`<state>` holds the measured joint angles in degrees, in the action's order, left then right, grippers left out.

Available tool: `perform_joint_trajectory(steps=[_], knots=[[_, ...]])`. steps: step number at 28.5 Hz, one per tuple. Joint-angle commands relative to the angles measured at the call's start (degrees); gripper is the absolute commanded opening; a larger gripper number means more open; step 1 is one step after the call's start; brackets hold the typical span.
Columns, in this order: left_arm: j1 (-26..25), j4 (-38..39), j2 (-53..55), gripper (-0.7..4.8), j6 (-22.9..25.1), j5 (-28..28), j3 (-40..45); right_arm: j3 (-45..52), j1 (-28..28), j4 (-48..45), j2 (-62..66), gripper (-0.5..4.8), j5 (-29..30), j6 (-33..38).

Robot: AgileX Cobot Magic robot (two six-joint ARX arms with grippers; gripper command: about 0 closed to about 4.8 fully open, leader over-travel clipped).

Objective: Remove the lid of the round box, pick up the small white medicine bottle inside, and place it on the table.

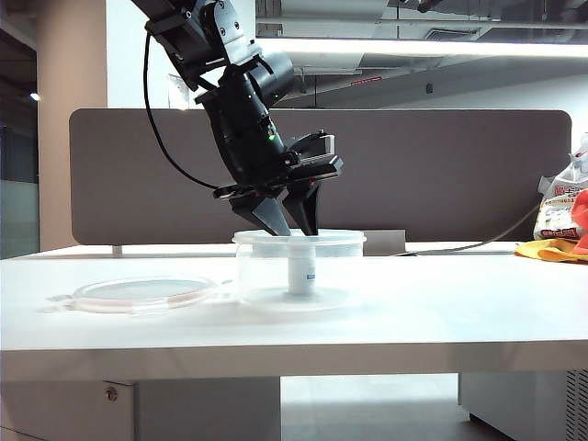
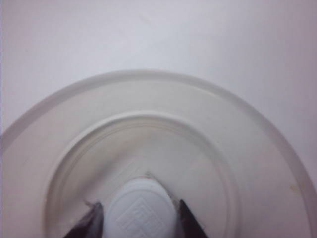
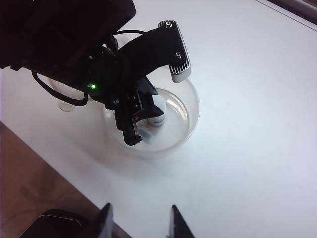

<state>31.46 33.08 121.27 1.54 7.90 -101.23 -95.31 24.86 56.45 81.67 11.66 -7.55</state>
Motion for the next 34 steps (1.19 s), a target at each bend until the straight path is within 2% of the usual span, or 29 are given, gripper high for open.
perform_joint_trajectory(steps=[1, 4, 18, 30, 34], knots=[[-0.02, -0.68, -0.07, 1.37, 0.17, -0.17, -0.09, -0.15, 0.04, -0.52, -0.24, 1.48, -0.04, -0.17], [-0.02, -0.57, -0.07, 1.11, 0.17, -0.17, -0.09, -0.15, 0.04, -0.52, -0.24, 1.48, -0.04, -0.17], [0.0, 0.55, -1.53, 1.11, 0.13, -0.17, -0.11, -0.15, 0.04, -0.55, -0.24, 1.48, -0.07, -0.17], [-0.33, -1.01, -8.09, 1.1, 0.15, -0.24, -0.15, -0.15, 0.04, -0.5, -0.24, 1.48, -0.07, -0.17], [-1.16, -1.05, -10.36, 1.09, 1.22, -2.01, -0.15, -0.15, 0.04, -0.11, -0.24, 1.48, -0.04, -0.17]])
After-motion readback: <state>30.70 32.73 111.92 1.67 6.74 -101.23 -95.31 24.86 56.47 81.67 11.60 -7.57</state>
